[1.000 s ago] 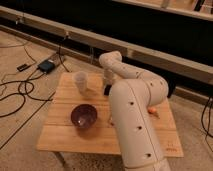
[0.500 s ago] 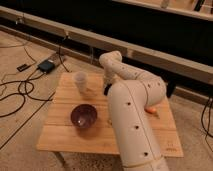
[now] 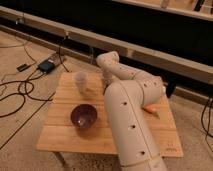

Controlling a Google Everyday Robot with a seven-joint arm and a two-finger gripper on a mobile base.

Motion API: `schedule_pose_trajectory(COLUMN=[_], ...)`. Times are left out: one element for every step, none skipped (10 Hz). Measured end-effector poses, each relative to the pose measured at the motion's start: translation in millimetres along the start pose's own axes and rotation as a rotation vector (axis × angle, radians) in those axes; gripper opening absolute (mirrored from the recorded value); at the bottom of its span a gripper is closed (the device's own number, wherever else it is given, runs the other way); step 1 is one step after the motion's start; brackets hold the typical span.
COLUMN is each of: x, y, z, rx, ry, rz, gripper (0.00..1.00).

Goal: Place the eraser on the white sponge

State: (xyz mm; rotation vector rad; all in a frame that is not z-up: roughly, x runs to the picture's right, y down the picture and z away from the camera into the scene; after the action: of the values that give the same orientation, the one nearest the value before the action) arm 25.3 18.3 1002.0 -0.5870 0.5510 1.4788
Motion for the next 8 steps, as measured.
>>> schedule_pose_trajectory(x=[4,6,10,13,23,33,45,63], y=[1,2,5,8,12,16,18,19], z=[-2,-6,-15,-22,-36,-48,-61,-75], rx=[-0.003,-0.005,-0.007,-0.010,-0.008,-0.007,-0.005,0.004], ry=[0.008,0.011,0.011,0.009,0.007,0.000,-0.006,-0.008], rz=[0.003,0.004,0.003,0.003,0.003,0.001,0.001,0.003], gripper=[0.02,0.00,0.00,0.00,0.00,0.00,0.00,0.00])
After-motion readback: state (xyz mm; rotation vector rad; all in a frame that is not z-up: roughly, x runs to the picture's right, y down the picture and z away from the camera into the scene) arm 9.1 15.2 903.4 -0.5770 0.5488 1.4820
